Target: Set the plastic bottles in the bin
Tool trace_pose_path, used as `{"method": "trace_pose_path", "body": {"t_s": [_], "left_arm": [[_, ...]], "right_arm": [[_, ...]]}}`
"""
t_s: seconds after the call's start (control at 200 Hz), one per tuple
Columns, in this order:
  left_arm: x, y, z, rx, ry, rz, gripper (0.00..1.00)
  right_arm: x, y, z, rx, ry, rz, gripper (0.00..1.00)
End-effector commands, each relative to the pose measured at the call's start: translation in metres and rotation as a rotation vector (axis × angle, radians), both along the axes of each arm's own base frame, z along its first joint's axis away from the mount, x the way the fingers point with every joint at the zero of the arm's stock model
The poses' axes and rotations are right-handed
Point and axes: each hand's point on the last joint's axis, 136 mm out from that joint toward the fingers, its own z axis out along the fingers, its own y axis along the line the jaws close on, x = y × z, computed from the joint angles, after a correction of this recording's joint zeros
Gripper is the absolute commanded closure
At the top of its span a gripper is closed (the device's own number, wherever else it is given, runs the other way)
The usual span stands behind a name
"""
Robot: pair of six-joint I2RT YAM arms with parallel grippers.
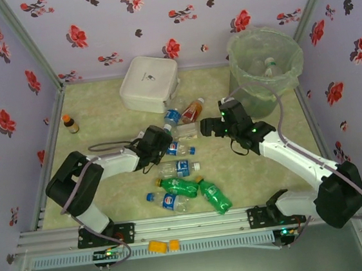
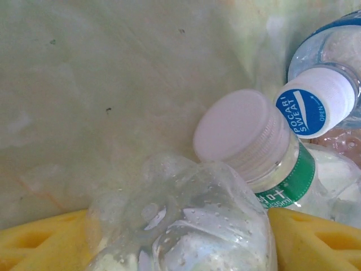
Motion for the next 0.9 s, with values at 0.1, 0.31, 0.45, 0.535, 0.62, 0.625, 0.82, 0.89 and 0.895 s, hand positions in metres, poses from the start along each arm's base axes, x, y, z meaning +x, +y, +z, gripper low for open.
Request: {"method": "trace_pose_path", "body": {"t_s": [0.1, 0.31, 0.45, 0.535, 0.62, 0.625, 0.82, 0.89, 0.895], "left_arm": [[0.028, -0.010, 0.006, -0.072, -0.118, 0.080, 0.34], [0.042, -0.006, 0.035, -0.069, -0.220, 0.094, 0.49], [0.048, -0.002, 0.060, -0.050, -0.304, 0.050, 0.51], [0.049, 0.001, 0.079, -0.032, -0.371, 0.012, 0.52], [0.048, 0.005, 0.101, 0.002, -0.438, -0.036, 0.53], [0.047, 0.005, 0.102, 0.005, -0.441, -0.040, 0.53], [0.041, -0.002, 0.155, 0.056, -0.589, -0.232, 0.53], [0.038, -0.008, 0.167, 0.065, -0.609, -0.320, 0.53], [0.038, -0.009, 0.167, 0.066, -0.610, -0.328, 0.53]], "right_arm": [[-0.005, -0.006, -0.002, -0.031, -0.002, -0.005, 0.00], [-0.008, -0.002, 0.000, -0.006, -0.010, 0.025, 0.00], [-0.012, 0.006, 0.008, 0.012, -0.035, 0.092, 0.00], [-0.015, 0.013, 0.016, 0.019, -0.051, 0.150, 0.00], [-0.019, 0.021, 0.023, 0.033, -0.063, 0.214, 0.00], [-0.019, 0.022, 0.024, 0.033, -0.065, 0.218, 0.01], [-0.039, 0.057, 0.047, 0.136, -0.088, 0.458, 0.00], [-0.043, 0.066, 0.057, 0.170, -0.104, 0.516, 0.00], [-0.044, 0.066, 0.057, 0.172, -0.104, 0.520, 0.00]]}}
